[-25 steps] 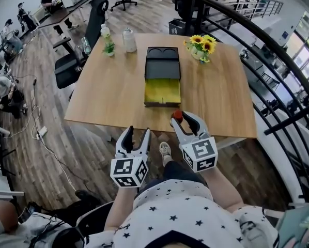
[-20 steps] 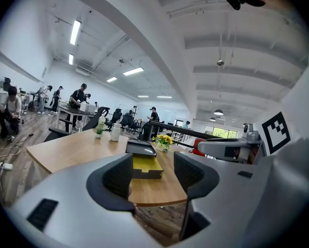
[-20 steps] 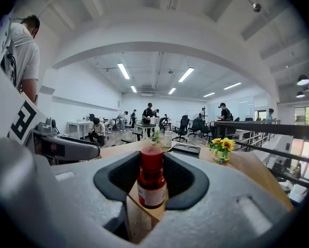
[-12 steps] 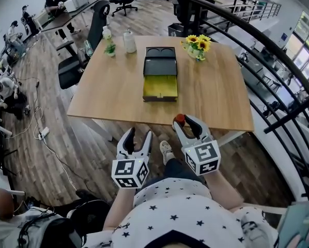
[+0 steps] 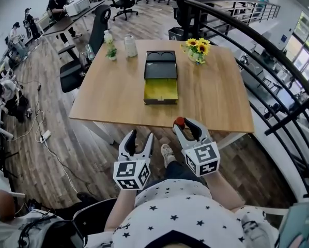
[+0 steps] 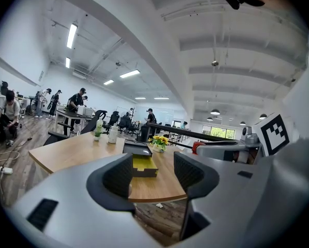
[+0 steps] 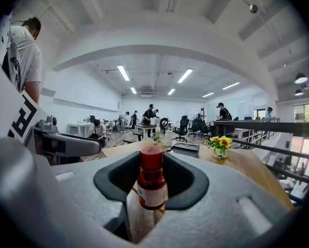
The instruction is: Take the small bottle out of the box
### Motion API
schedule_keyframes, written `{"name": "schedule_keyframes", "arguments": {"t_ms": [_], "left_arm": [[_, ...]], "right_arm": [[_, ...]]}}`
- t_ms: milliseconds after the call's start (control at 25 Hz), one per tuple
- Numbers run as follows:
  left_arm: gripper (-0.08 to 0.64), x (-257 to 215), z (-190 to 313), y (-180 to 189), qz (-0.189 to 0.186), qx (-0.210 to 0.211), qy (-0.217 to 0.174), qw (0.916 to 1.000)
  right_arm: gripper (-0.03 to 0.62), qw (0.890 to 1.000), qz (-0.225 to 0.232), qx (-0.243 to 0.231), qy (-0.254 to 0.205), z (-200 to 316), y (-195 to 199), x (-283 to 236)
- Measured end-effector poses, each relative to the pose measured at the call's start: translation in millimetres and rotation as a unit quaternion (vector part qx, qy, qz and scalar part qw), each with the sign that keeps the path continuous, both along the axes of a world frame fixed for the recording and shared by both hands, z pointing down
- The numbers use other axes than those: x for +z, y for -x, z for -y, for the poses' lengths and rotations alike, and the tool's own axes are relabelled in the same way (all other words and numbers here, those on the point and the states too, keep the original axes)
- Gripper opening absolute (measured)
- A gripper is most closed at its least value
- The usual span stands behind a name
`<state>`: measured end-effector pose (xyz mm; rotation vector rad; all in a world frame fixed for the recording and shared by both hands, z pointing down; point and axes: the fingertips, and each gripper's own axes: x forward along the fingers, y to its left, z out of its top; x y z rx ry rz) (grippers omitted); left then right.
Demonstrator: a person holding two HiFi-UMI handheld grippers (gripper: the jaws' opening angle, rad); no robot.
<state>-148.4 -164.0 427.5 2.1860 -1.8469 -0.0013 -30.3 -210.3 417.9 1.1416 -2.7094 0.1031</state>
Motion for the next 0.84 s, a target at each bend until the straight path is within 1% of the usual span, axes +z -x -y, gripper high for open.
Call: {"name": "schedule_keyframes", "arguments": {"t_ms": [520, 840], "left_arm": [[0.229, 1.8, 5.8, -4.1, -0.004, 0.002, 0.002, 1.0000], [0.229, 3.2, 9.1, 2.9, -0.005, 0.001, 0.003, 1.0000]], "right_arm": [[0.140, 1.000, 0.003, 0.003, -0.007, 4.1, -0.5, -4.0], [0.140, 1.000, 0.005, 0.002, -0.008, 7.8, 9.1, -4.4]]}}
